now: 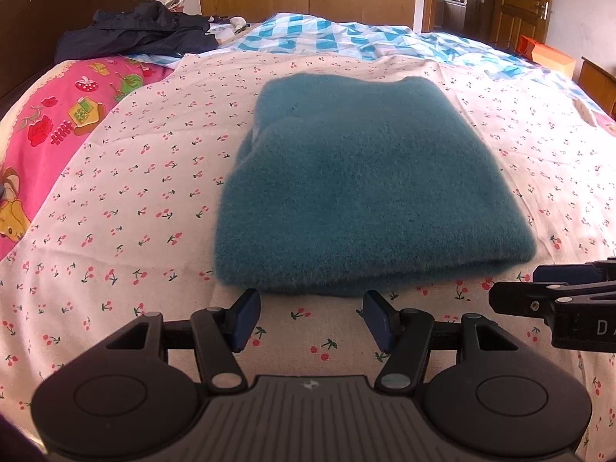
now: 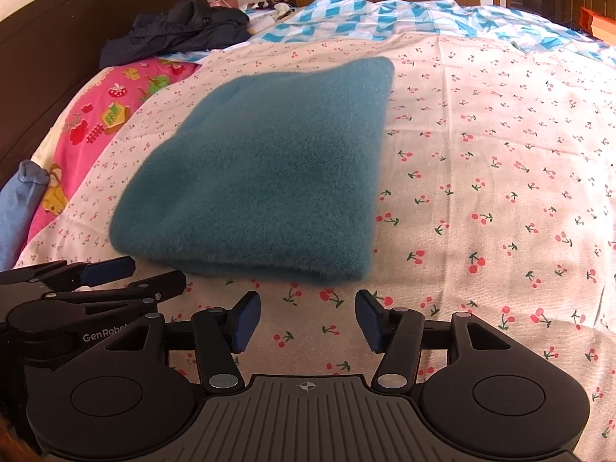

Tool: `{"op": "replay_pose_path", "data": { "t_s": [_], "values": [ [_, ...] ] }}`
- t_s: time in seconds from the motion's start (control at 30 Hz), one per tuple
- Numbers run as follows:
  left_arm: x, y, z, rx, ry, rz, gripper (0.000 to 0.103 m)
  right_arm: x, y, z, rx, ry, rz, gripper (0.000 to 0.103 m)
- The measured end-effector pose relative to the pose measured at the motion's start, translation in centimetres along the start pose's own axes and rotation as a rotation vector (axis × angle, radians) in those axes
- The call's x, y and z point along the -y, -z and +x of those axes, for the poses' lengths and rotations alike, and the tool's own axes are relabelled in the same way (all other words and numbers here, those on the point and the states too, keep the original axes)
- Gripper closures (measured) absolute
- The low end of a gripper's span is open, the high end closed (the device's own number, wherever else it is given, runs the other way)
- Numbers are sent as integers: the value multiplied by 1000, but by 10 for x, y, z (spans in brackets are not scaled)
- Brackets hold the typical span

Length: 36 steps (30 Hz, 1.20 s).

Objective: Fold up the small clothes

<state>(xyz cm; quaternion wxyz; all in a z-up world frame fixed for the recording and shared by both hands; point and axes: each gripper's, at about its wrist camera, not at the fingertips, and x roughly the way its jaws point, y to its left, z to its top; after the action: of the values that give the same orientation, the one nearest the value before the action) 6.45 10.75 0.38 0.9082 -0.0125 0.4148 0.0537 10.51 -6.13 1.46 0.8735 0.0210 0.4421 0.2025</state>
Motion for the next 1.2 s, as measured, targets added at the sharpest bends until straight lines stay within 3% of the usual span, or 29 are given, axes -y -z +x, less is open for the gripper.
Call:
{"op": "replay_pose_path", "data": {
  "t_s": [0.93,1.2],
  "values": [
    [4,-3,6,-37,-48,25,38,10,5,3,0,-23,16,45],
    [10,-3,6,-37,-75,65,31,9,5,3,2,-28,15,44]
  ]
}}
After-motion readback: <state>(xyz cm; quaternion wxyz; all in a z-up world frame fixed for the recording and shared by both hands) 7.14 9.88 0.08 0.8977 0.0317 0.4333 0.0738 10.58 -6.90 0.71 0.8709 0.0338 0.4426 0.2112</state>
